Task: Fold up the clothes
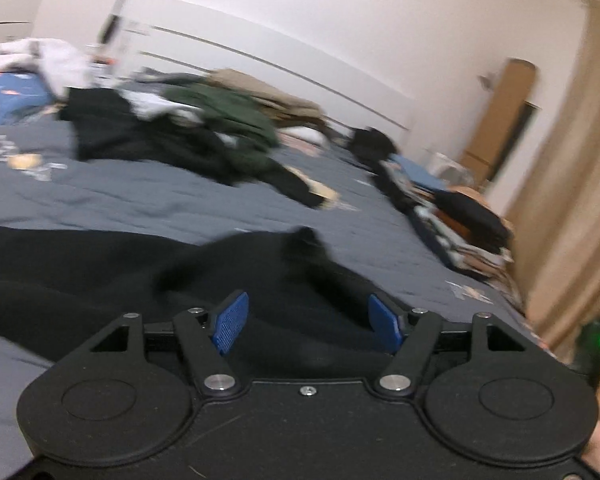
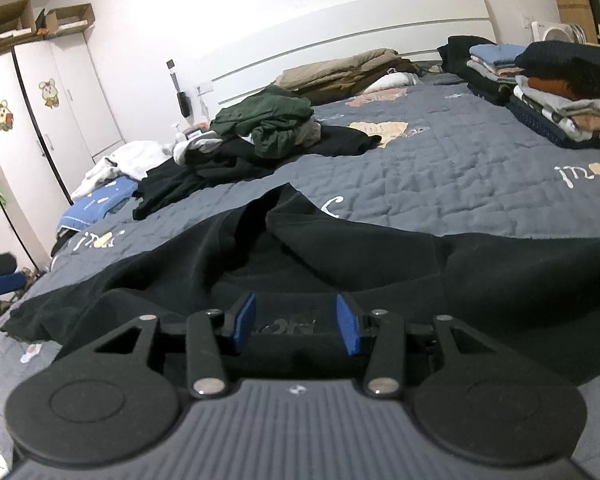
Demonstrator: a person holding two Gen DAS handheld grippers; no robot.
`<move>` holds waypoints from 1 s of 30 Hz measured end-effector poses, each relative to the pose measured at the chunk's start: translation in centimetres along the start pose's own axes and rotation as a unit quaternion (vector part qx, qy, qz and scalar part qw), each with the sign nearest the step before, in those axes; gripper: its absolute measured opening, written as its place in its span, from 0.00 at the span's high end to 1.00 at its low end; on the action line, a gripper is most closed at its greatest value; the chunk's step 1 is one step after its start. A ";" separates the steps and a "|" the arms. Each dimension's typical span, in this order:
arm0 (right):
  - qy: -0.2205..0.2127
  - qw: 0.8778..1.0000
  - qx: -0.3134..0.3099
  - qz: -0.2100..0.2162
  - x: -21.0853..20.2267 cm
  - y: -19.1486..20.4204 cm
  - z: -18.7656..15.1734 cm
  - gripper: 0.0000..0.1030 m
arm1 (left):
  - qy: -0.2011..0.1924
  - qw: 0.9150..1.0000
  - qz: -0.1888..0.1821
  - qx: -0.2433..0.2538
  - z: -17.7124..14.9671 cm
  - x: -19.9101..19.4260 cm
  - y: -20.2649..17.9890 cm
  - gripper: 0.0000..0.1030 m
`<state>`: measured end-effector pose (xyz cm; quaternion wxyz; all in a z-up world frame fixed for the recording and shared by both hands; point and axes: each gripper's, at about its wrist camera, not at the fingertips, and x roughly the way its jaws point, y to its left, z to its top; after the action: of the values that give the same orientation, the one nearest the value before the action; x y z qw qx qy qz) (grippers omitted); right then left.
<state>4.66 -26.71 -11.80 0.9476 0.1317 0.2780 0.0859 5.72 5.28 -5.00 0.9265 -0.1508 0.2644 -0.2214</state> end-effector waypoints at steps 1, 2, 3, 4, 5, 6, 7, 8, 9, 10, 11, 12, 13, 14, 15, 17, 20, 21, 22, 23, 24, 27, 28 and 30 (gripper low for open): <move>0.001 1.000 -0.004 -0.003 0.0 0.0 0.1 0.55 | 0.006 1.000 -0.010 0.008 -0.4 0.9 -0.6 0.36; 0.001 1.000 -0.008 -0.006 -0.1 0.0 0.1 0.55 | 0.009 1.000 -0.014 0.016 -0.8 1.6 -1.0 0.36; 0.000 1.000 -0.012 -0.010 -0.1 0.1 0.2 0.54 | 0.012 1.000 -0.017 0.022 -1.4 2.1 -1.3 0.34; 0.000 1.000 -0.017 -0.014 0.0 0.1 0.4 0.53 | 0.018 0.999 -0.023 0.027 -1.9 2.5 -1.3 0.34; 0.001 0.999 -0.028 -0.019 0.2 0.2 0.7 0.52 | 0.025 0.999 -0.029 0.031 -2.4 3.0 -1.5 0.34; 0.003 0.999 -0.041 -0.023 0.5 0.5 1.1 0.52 | 0.031 0.999 -0.029 0.031 -2.6 3.5 -1.5 0.34; 0.005 0.998 -0.054 -0.027 0.9 0.7 1.5 0.51 | 0.040 0.998 -0.027 0.031 -2.9 3.9 -1.4 0.34; 0.007 0.997 -0.072 -0.031 1.4 1.0 2.0 0.50 | 0.047 0.998 -0.027 0.034 -2.9 4.1 -1.1 0.34; 0.009 0.995 -0.089 -0.034 2.1 1.4 2.5 0.48 | 0.049 0.998 -0.029 0.039 -3.0 4.2 -1.1 0.34; 0.014 0.993 -0.108 -0.037 3.0 1.8 3.0 0.46 | 0.051 0.997 -0.030 0.046 -3.1 4.2 -1.1 0.34; 0.021 0.991 -0.129 -0.041 4.1 2.3 3.4 0.45 | 0.052 0.997 -0.031 0.055 -3.0 4.1 -1.2 0.34; 0.027 0.987 -0.152 -0.046 5.2 2.7 3.8 0.44 | 0.049 0.996 -0.030 0.062 -2.8 4.0 -1.2 0.33; 0.033 0.984 -0.170 -0.050 6.4 3.1 4.2 0.44 | 0.045 0.997 -0.029 0.062 -2.8 3.8 -1.2 0.31; 0.039 0.980 -0.186 -0.053 7.4 3.5 4.5 0.44 | 0.043 0.997 -0.031 0.060 -2.7 3.8 -1.1 0.30; 0.046 0.977 -0.202 -0.055 8.6 3.8 4.8 0.43 | 0.042 0.997 -0.033 0.058 -2.6 3.7 -0.9 0.30; 0.061 0.969 -0.232 -0.061 11.1 4.3 5.3 0.41 | 0.040 0.997 -0.036 0.054 -2.4 3.6 -0.7 0.30; 0.087 0.955 -0.270 -0.082 14.9 4.7 5.7 0.41 | 0.046 0.997 -0.035 0.052 -2.4 4.0 -0.3 0.28; 0.094 0.951 -0.280 -0.087 16.0 4.7 5.8 0.41 | 0.050 0.997 -0.033 0.049 -2.4 4.1 -0.2 0.28; 0.103 0.948 -0.289 -0.090 16.9 4.6 5.7 0.41 | 0.054 0.997 -0.033 0.045 -2.3 4.4 -0.1 0.28; 0.112 0.944 -0.298 -0.092 17.8 4.5 5.7 0.41 | 0.057 0.997 -0.034 0.042 -2.3 4.6 0.0 0.28; 0.120 0.941 -0.301 -0.095 18.5 4.2 5.6 0.42 | 0.058 0.997 -0.037 0.043 -2.4 4.7 0.0 0.28; 0.136 0.942 -0.288 -0.104 20.1 3.2 5.8 0.70 | 0.061 0.996 -0.035 0.049 -2.4 4.9 0.1 0.28; 0.131 0.949 -0.264 -0.108 20.2 2.5 6.5 0.88 | 0.061 0.996 -0.034 0.049 -2.4 4.9 0.1 0.28; 0.108 0.966 -0.204 -0.120 20.0 1.0 8.3 0.90 | 0.061 0.997 -0.037 0.042 -2.4 4.9 0.4 0.28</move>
<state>25.73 -22.71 -14.89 0.9222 -0.1085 0.3690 0.0399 8.31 2.82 -9.19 0.9052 -0.1073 0.3055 -0.2752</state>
